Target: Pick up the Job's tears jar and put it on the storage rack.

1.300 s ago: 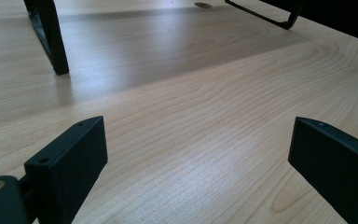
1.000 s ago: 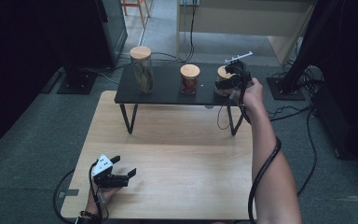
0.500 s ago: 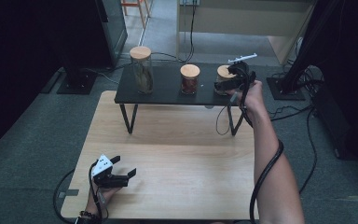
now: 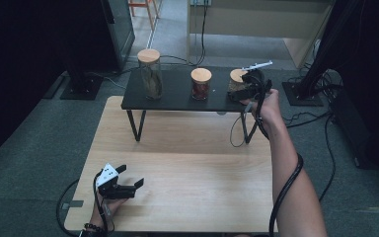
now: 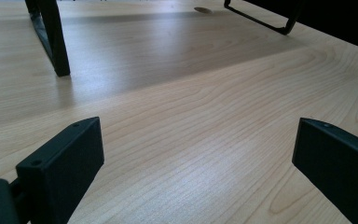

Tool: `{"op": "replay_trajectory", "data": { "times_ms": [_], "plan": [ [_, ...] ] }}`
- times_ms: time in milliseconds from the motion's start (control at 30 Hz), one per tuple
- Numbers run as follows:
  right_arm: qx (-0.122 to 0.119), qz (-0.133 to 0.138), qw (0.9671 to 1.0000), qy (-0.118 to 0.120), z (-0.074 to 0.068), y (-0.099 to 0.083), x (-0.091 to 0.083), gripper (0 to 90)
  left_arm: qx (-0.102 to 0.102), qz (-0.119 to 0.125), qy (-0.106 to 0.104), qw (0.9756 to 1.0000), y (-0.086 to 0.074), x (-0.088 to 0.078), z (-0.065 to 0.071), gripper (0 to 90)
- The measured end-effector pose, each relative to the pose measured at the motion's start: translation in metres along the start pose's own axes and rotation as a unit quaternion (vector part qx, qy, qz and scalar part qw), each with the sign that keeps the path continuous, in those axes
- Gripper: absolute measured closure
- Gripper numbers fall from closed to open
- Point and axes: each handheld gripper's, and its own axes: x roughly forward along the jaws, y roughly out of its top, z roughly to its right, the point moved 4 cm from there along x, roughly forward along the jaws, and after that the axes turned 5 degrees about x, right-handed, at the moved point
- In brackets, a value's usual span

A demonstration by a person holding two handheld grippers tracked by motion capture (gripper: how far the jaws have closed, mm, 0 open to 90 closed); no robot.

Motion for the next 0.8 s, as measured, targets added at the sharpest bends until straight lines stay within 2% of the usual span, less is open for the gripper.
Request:
{"op": "replay_trajectory", "data": {
  "times_ms": [367, 800],
  "plan": [
    [-0.002, 0.003, 1.0000, 0.001, 0.001, -0.008, -0.013, 0.0, -0.003, 0.003, 0.002, 1.0000, -0.001, 0.000, 0.000, 2.1],
    [-0.006, 0.000, 1.0000, 0.006, 0.002, -0.030, -0.030, 0.0, -0.002, 0.001, 0.001, 1.0000, 0.000, 0.000, 0.000, 2.1]
  ]
}}
